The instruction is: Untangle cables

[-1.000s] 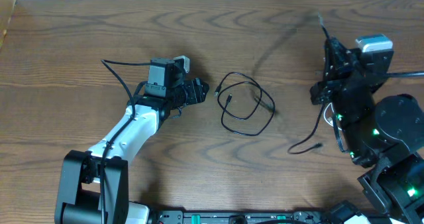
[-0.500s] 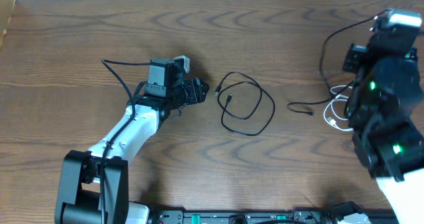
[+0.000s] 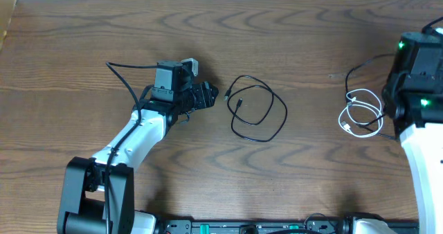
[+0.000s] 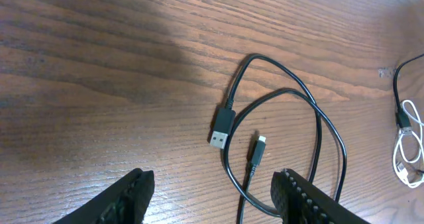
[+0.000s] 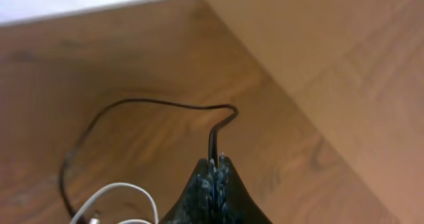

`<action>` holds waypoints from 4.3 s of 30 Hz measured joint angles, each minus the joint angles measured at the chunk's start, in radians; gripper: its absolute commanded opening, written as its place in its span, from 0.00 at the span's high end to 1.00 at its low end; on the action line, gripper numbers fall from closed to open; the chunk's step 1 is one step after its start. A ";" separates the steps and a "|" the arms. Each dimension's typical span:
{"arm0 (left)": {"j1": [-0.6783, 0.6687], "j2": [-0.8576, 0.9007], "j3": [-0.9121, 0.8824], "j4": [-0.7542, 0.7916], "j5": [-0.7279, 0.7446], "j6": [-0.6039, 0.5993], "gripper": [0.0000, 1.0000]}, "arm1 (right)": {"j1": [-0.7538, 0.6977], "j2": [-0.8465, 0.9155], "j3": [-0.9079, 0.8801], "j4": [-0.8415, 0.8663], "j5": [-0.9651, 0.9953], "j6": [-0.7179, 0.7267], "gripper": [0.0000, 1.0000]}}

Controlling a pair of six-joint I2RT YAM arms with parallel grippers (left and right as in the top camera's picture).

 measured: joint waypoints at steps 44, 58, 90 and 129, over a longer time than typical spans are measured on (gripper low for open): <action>0.000 0.000 0.000 0.000 0.000 0.000 0.39 | 0.018 0.105 -0.282 0.012 -0.937 0.101 0.70; 0.000 0.000 0.000 -0.011 0.000 0.000 0.38 | 0.087 0.108 -0.611 0.445 -1.001 0.125 0.53; -0.304 0.000 0.031 -0.461 -0.084 -0.178 0.92 | 0.164 0.108 -0.671 0.653 -1.146 0.248 0.35; -0.539 0.170 0.090 -0.374 -0.533 -0.464 0.81 | 0.164 0.108 -0.671 0.652 -1.168 0.259 0.75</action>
